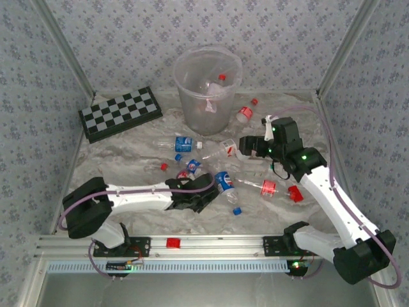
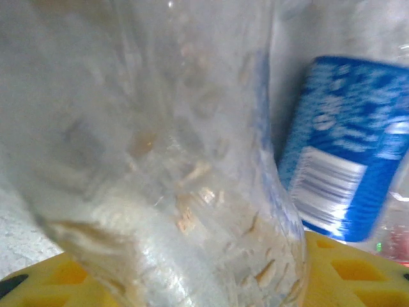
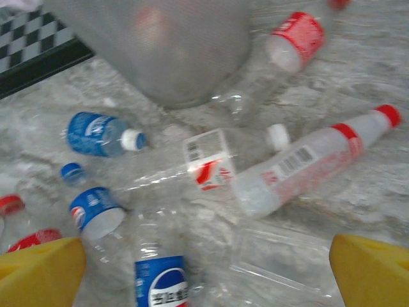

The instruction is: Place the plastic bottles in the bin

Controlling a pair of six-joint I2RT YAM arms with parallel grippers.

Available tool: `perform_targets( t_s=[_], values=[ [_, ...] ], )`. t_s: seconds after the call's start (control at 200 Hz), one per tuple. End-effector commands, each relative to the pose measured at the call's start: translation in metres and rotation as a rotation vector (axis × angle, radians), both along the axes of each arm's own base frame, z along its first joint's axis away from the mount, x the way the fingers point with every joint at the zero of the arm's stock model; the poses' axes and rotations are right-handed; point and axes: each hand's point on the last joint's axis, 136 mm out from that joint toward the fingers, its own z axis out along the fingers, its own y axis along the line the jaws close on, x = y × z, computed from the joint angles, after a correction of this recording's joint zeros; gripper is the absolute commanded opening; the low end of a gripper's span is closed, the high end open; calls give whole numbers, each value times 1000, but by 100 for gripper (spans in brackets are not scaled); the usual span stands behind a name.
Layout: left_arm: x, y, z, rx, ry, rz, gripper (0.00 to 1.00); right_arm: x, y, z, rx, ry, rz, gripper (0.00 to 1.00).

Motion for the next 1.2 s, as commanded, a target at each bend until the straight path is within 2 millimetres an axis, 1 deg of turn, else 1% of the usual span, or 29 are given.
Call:
perform_targets(
  t_s=[0.0,0.045,0.125,0.15,0.155,0.175,0.205,0.235,0.27,0.315,0.35,0.37,0.435,0.47,0.55,0.65,0.725,0.83,0.89,0.97,1.034,1.099,1.139,1.194],
  values=[
    [19,26,44,126,-141,34,44,-6,31,43,70,-114,164,100],
    [27,36,56,162,-186,45,41,-5,36,52,61,-149,190,100],
    [45,50,85,217,-285,28,33,0,40,69,52,-190,204,100],
    [50,57,91,243,-302,28,31,1,41,68,48,-186,210,100],
    [51,58,93,245,-307,30,30,2,41,75,53,-199,210,100],
    [53,68,96,283,-303,35,27,3,43,85,61,-216,215,100],
    [56,80,100,324,-293,50,21,4,46,92,69,-224,231,100],
    [58,91,103,358,-287,57,18,4,50,97,90,-227,245,100],
    [62,99,108,391,-299,49,14,6,56,103,136,-225,256,100],
    [69,102,114,422,-337,21,9,6,67,109,200,-220,294,100],
    [76,100,118,432,-372,-22,3,5,76,112,235,-209,322,100],
    [82,94,121,434,-407,-75,1,6,79,112,245,-202,334,100],
    [99,71,132,434,-523,-261,0,8,85,106,229,-172,354,100],
    [104,66,136,455,-561,-333,0,10,86,102,218,-156,345,100],
    [109,59,143,475,-606,-471,0,16,85,103,256,-144,311,100],
    [105,54,148,464,-632,-585,0,14,87,113,314,-144,305,100],
    [101,49,147,443,-660,-640,0,12,88,124,350,-174,318,100],
    [97,38,143,404,-695,-730,0,11,90,143,392,-225,353,100],
    [93,29,143,377,-716,-787,0,12,93,149,404,-231,374,100],
    [87,17,143,335,-748,-860,0,15,94,154,405,-225,382,100],
    [82,12,146,321,-776,-893,0,24,88,154,388,-206,331,100],
    [78,7,150,303,-809,-927,0,28,85,156,382,-186,314,97],
    [74,4,151,292,-822,-950,0,29,87,158,384,-178,321,95],
    [69,-1,152,278,-841,-995,0,27,94,161,405,-161,358,94]
  ],
)
